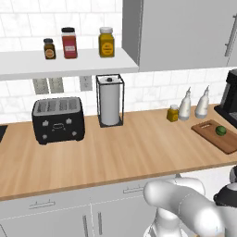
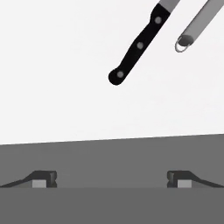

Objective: Place the appropriate cutting tool for cutting the avocado skin on the cutting board.

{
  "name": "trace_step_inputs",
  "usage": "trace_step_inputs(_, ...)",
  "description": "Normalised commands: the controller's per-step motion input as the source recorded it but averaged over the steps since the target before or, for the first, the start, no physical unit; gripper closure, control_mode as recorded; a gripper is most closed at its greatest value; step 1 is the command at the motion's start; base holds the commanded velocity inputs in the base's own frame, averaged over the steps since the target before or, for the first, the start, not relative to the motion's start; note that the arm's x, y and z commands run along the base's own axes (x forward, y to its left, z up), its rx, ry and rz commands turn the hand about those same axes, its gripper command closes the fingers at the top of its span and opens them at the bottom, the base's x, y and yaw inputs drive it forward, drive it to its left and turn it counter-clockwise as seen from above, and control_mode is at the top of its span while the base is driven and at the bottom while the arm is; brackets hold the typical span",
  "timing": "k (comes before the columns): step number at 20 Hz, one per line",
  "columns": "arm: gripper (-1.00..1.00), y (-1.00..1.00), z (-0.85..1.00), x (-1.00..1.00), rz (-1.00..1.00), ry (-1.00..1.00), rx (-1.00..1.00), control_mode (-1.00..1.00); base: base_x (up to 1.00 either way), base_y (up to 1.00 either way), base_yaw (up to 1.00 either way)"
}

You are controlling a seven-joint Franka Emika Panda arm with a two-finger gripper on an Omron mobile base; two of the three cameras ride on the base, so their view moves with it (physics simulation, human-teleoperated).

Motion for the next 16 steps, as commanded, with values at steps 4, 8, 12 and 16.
trace_step_inputs(4,-1.0,0.05,0.0,-0.18,0.0,0.06,0.0,-1.0,0.0,0.0,0.0)
trace_step_inputs(8,-1.0,0.0,0.24,0.18,0.0,0.01,0.0,-1.0,0.0,0.0,0.0)
trace_step_inputs(12,-1.0,-0.09,0.36,0.6,0.0,0.0,0.0,-1.0,0.0,0.0,0.0)
trace_step_inputs(16,-1.0,-0.19,0.09,0.56,0.0,0.0,0.0,-1.0,0.0,0.0,0.0)
